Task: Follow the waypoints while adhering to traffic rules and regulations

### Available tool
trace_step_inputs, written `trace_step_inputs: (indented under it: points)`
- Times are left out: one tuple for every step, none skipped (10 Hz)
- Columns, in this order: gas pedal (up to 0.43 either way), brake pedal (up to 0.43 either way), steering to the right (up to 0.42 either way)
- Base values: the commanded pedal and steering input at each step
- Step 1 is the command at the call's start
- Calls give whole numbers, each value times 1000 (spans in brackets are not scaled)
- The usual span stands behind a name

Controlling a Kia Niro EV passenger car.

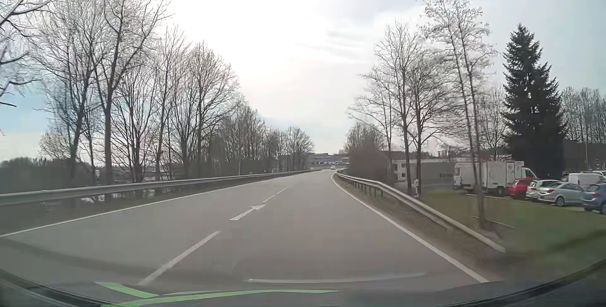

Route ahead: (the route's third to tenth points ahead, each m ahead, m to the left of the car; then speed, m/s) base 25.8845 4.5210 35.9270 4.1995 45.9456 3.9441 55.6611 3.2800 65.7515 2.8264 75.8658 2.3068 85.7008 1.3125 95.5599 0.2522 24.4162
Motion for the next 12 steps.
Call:
trace_step_inputs:
  points:
    - [138, 0, 8]
    - [138, 0, 8]
    - [138, 0, 9]
    - [138, 0, 9]
    - [138, 0, 9]
    - [138, 0, 9]
    - [138, 0, 9]
    - [138, 0, 9]
    - [138, 0, 9]
    - [138, 0, 9]
    - [138, 0, 8]
    - [138, 0, 8]
